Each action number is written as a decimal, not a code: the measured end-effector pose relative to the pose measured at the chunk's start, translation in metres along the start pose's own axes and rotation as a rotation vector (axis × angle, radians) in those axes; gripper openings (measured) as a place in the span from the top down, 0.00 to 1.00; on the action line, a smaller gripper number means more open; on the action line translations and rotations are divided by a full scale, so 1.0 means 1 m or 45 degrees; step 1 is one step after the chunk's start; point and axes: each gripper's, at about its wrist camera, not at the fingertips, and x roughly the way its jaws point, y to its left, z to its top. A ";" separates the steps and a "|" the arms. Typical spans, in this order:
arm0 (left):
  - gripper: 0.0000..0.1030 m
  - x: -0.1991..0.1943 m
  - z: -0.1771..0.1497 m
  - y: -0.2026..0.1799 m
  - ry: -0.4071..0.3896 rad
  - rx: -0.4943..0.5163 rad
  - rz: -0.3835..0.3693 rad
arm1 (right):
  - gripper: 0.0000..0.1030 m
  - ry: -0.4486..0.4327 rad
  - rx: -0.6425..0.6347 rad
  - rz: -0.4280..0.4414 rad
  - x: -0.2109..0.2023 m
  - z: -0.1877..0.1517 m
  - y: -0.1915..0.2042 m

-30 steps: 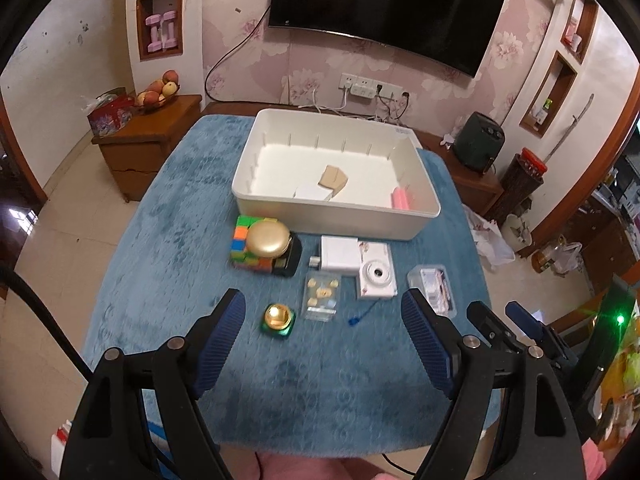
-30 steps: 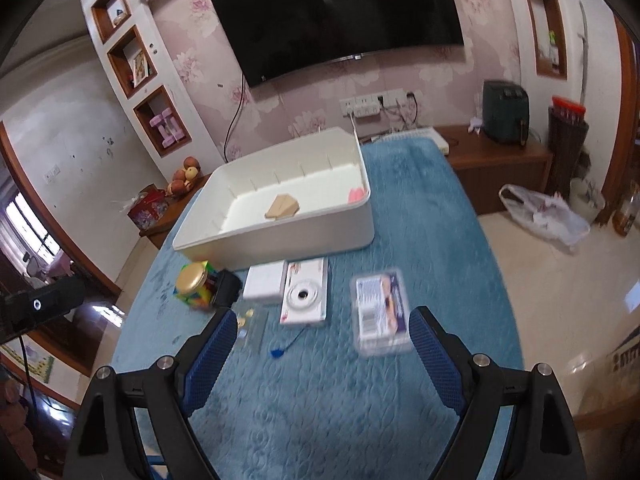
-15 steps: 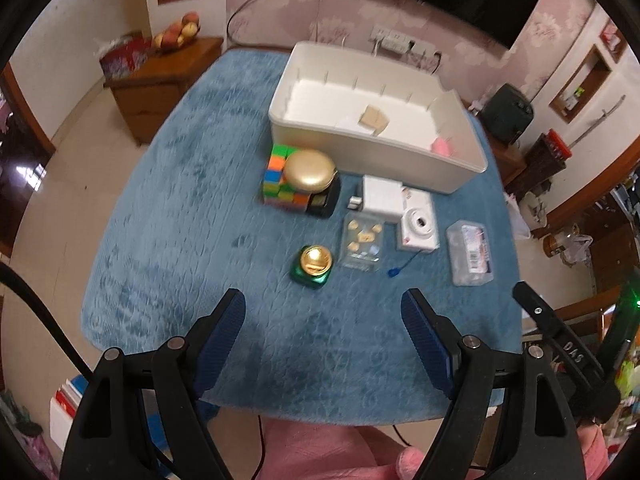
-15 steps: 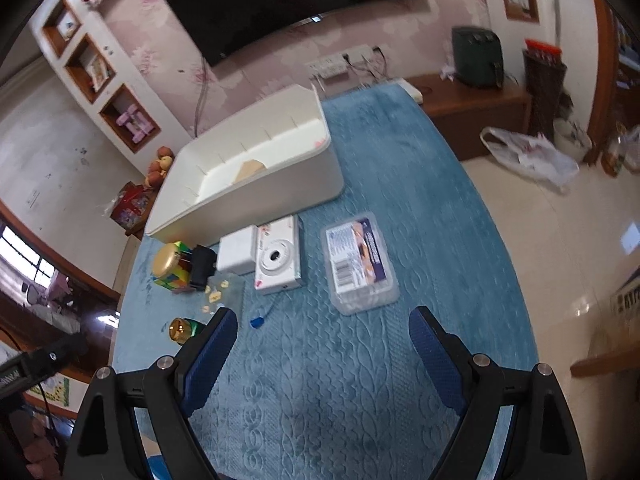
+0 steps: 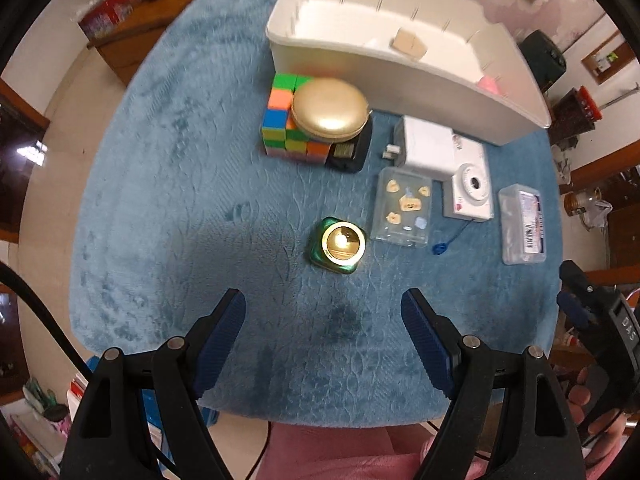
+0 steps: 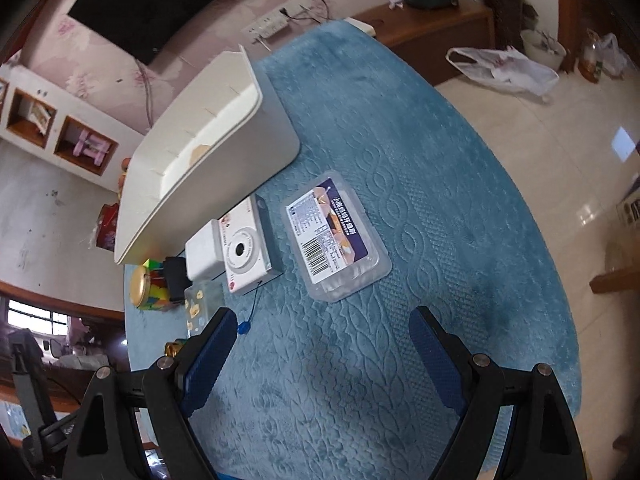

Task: Organize rigid objects
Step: 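Withdraw both open tools from the bin back over the table, then grasp the green-and-gold jar with the left tool while the right tool grasps the labelled clear box, then carry the green jar and labelled clear box into the white bin and release both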

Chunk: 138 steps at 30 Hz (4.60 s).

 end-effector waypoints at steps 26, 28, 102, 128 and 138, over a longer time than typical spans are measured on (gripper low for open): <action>0.20 0.085 0.070 0.020 0.406 -0.052 -0.121 | 0.14 0.084 0.094 -0.246 0.059 0.026 0.009; 0.20 0.087 0.070 0.022 0.418 -0.055 -0.132 | 0.14 0.068 0.062 -0.275 0.060 0.028 0.014; 0.55 0.056 -0.067 0.047 0.249 -0.799 0.090 | 0.39 0.384 -1.115 0.207 0.052 -0.005 0.079; 0.55 -0.027 0.070 0.064 0.012 -0.400 0.090 | 0.39 -0.073 -1.077 0.353 0.021 0.013 0.200; 0.55 -0.035 0.133 0.041 -0.020 -0.128 0.086 | 0.39 -0.296 -0.926 0.322 0.032 0.041 0.217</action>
